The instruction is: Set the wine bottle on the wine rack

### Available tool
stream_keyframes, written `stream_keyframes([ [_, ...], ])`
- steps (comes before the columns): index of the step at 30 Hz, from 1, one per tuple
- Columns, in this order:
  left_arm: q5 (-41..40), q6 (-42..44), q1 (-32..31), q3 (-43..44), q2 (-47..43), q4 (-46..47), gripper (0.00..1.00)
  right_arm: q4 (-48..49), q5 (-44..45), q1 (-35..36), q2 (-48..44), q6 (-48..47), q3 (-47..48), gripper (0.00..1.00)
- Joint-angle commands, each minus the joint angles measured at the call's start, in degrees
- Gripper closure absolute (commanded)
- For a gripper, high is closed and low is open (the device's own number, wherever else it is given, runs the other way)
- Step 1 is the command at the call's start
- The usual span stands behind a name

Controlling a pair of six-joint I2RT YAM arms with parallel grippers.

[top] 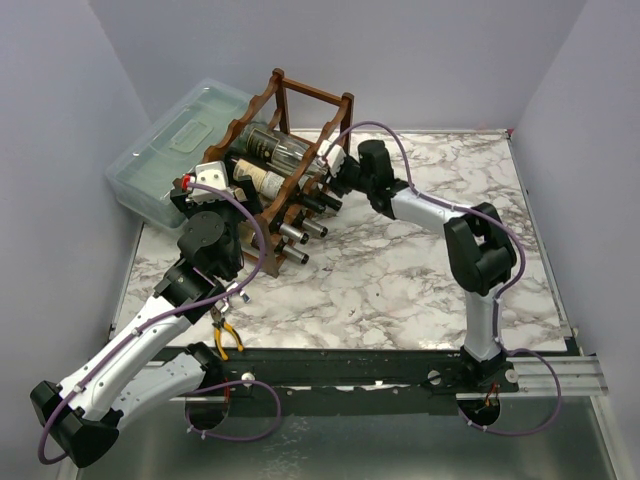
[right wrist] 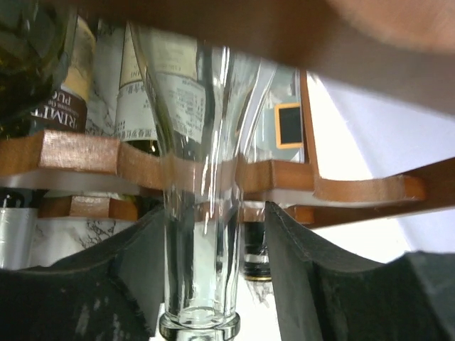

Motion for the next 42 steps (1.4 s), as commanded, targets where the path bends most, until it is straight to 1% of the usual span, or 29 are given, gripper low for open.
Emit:
stream_keyframes([
  [1,-0.4,0.1,0.2,-0.7,-0.5,1.1,0.07,7.9,2.7,-0.2,-1.6,5.5,-4.9,0.4],
  [3,-0.2,0.1,0.2,-0.7,-0.5,1.1,0.07,9.5,3.8,-0.2,-3.4,6.6,-6.8,0.34],
  [4,-0.1,0.1,0.2,-0.7,-0.5,1.0,0.07,9.9,4.1,-0.2,-4.2,7.2,-7.7,0.28],
  [5,-0.2,0.1,0.3,-0.7,-0.5,1.0,0.07,10.3,4.7,-0.2,-5.2,7.5,-8.3,0.2],
  [6,-0.2,0.1,0.2,-0.7,-0.5,1.1,0.07,10.8,5.1,-0.2,-6.0,8.1,-9.2,0.05],
  [7,-0.2,0.1,0.3,-0.7,-0.5,1.1,0.07,11.2,5.4,-0.2,-7.2,8.6,-9.9,0.0],
  [12,-0.2,0.5,0.2,-0.7,-0.5,1.1,0.07,10.4,10.3,-0.2,-13.5,10.9,-14.1,0.0],
  [15,-0.2,0.6,0.2,-0.6,-0.4,1.1,0.07,9.9,14.1,-0.2,-18.8,12.8,-18.7,0.0],
  [17,0.0,0.7,0.2,-0.6,-0.3,1.1,0.06,8.3,18.0,-0.3,-22.8,14.8,-21.0,0.0],
  [18,0.2,0.7,0.2,-0.6,-0.3,1.1,0.06,7.8,21.8,-0.2,-24.4,16.5,-22.3,0.0],
  [19,0.4,0.7,0.3,-0.6,-0.3,1.1,0.06,6.7,25.3,-0.2,-26.3,19.6,-23.1,0.0],
  [21,1.0,0.7,0.2,-0.8,-0.4,1.1,0.06,1.3,31.6,-0.2,-29.2,26.7,-23.0,0.0],
  [24,1.9,1.0,0.2,-0.6,-0.1,1.2,0.03,-6.2,36.5,-0.3,-34.2,35.2,-23.7,0.0],
  [26,4.3,3.3,0.2,-0.4,0.0,1.1,0.01,-9.3,39.8,-0.2,-38.5,41.9,-24.3,0.0],
  [27,5.3,3.8,0.2,-0.2,-0.1,1.1,0.01,-11.3,41.3,-0.2,-40.3,43.7,-24.1,0.0],
  [30,8.1,4.0,0.2,0.4,-0.9,1.0,0.01,-17.7,43.1,-0.3,-46.7,46.8,-23.2,0.0],
  [32,10.0,3.0,0.2,1.5,-1.8,0.2,0.01,-19.9,43.8,-0.2,-51.3,47.4,-22.8,0.0],
  [37,15.6,3.2,0.1,5.4,-4.0,-2.5,0.01,-20.6,39.7,-0.2,-62.8,47.8,-23.5,0.0],
  [40,16.9,4.1,0.1,8.8,-4.8,-4.5,0.01,-20.3,37.4,-0.2,-67.5,49.4,-23.3,0.0],
  [42,17.2,4.3,0.2,11.1,-5.1,-7.5,0.01,-19.7,36.7,-0.2,-70.4,50.0,-23.4,0.0],
])
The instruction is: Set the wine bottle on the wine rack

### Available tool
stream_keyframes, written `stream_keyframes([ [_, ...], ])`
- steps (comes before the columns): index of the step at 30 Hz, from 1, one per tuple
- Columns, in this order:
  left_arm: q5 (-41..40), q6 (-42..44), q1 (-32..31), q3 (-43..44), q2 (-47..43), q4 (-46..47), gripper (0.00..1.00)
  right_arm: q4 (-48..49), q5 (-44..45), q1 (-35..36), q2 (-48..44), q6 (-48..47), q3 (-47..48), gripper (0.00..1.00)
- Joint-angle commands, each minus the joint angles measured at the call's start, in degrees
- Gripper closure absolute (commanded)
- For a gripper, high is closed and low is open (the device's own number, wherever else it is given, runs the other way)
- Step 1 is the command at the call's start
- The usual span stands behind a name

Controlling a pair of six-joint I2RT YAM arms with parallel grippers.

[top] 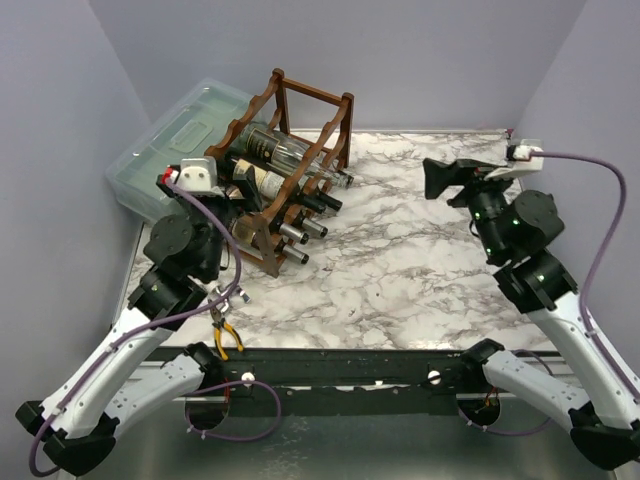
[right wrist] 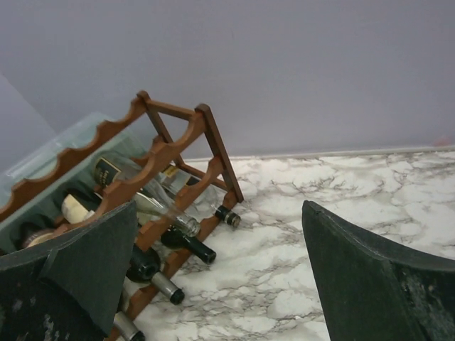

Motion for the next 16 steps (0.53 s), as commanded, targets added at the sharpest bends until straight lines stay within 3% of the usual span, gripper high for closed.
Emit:
stream_keyframes([
  [1,4.2,1.5,0.2,6.6,-1.8,-4.8,0.01,-1.4,-2.9,0.0,-4.9,3.0,0.2,0.0],
  [13,3.3,5.8,0.2,13.1,-0.9,-4.4,0.01,3.5,-1.4,0.0,-14.1,2.8,-0.5,0.0],
  [16,3.8,5.8,0.2,13.5,-0.2,-4.3,0.01,0.7,0.9,0.0,-14.4,2.6,1.2,0.0],
])
